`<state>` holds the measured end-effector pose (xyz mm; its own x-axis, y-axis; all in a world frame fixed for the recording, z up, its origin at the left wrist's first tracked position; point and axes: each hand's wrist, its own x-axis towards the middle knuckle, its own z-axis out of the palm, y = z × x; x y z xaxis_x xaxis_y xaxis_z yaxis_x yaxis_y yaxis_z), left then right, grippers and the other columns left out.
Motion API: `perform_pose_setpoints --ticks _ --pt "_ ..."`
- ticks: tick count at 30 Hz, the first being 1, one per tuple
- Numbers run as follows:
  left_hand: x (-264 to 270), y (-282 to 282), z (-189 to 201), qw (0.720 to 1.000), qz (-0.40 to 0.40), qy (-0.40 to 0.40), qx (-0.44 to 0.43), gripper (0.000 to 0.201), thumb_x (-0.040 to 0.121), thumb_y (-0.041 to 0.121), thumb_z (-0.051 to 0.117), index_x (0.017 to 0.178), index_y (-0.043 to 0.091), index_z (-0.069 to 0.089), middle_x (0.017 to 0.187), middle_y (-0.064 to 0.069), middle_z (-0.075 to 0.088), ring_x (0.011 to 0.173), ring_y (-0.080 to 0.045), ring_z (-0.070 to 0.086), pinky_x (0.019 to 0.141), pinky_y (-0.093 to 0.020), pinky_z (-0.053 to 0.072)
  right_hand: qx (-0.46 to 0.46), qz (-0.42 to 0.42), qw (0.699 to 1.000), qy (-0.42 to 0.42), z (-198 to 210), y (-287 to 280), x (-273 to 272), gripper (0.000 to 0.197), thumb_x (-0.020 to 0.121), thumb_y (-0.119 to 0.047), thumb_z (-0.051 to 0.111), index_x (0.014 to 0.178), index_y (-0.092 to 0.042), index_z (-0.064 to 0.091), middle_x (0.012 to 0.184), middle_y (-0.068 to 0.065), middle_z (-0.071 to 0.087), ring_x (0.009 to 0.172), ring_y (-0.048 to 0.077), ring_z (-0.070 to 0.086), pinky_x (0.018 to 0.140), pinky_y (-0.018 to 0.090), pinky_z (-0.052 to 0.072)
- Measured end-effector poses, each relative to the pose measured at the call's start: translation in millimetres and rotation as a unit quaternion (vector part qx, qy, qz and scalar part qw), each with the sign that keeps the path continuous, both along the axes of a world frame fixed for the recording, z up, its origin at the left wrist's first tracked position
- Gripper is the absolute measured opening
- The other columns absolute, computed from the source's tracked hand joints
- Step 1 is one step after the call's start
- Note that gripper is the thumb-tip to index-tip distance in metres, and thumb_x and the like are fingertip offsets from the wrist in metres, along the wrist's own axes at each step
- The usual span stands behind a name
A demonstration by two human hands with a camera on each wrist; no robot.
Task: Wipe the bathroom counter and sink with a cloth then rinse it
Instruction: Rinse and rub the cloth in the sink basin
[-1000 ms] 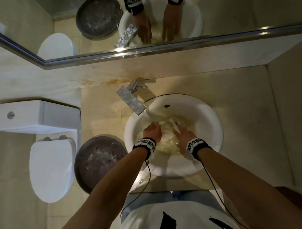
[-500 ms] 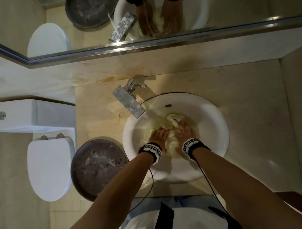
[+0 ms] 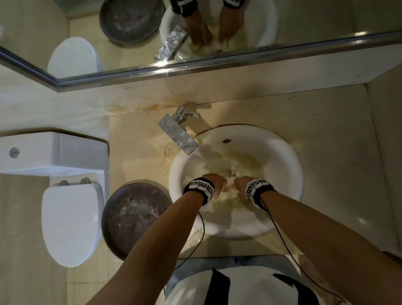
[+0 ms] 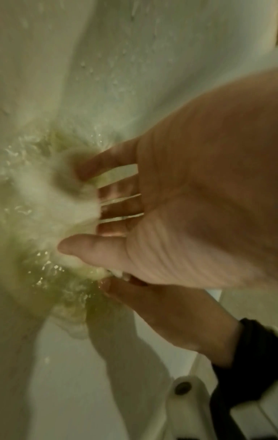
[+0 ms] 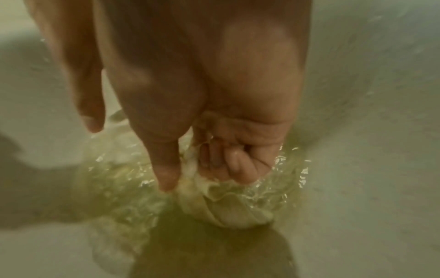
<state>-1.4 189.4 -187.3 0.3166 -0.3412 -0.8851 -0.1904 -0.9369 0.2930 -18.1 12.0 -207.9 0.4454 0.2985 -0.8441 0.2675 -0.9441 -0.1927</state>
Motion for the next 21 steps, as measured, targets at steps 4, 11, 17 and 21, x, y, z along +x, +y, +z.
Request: perform_pose_setpoints --ticks 4,11,17,21 --pt "-9.7 -0.9 17.7 0.999 -0.032 0.029 0.013 0.035 0.07 0.009 0.071 0.101 0.017 0.058 0.104 -0.005 0.066 0.092 -0.03 0.065 0.082 -0.039 0.055 0.02 -0.023 0.998 0.054 24.4 -12.5 15.2 0.041 0.077 -0.051 0.077 0.066 -0.026 0.048 0.064 -0.008 0.044 0.062 0.021 0.049 0.061 0.027 0.038" --pt "16.3 -3.3 55.3 1.0 0.008 0.025 0.01 0.062 0.083 0.049 0.072 0.128 0.009 0.059 0.128 -0.009 0.061 0.116 -0.031 0.058 0.096 -0.038 0.047 -0.019 -0.014 0.995 0.093 52.5 -21.8 52.5 0.08 0.048 -0.102 0.048 0.075 -0.027 0.057 0.074 -0.005 0.058 0.069 0.022 0.059 0.081 0.036 0.051" --pt "32.2 2.2 58.9 0.991 0.049 -0.123 0.015 0.051 0.084 0.03 0.07 0.132 0.017 0.057 0.128 -0.003 0.062 0.113 -0.027 0.061 0.091 -0.036 0.052 0.039 -0.067 0.997 -0.013 74.7 -22.4 71.9 0.064 0.085 -0.079 0.049 0.093 -0.017 0.064 0.09 0.001 0.064 0.085 0.027 0.059 0.089 0.039 0.051" --pt "28.2 1.5 53.3 0.977 0.106 -0.183 -0.011 0.037 0.085 0.022 0.062 0.121 0.015 0.058 0.123 -0.006 0.057 0.108 -0.029 0.061 0.08 -0.035 0.051 0.035 -0.068 0.988 -0.137 71.0 -20.3 67.1 0.052 0.095 -0.055 0.057 0.124 -0.011 0.06 0.125 0.012 0.062 0.109 0.031 0.061 0.093 0.041 0.05"
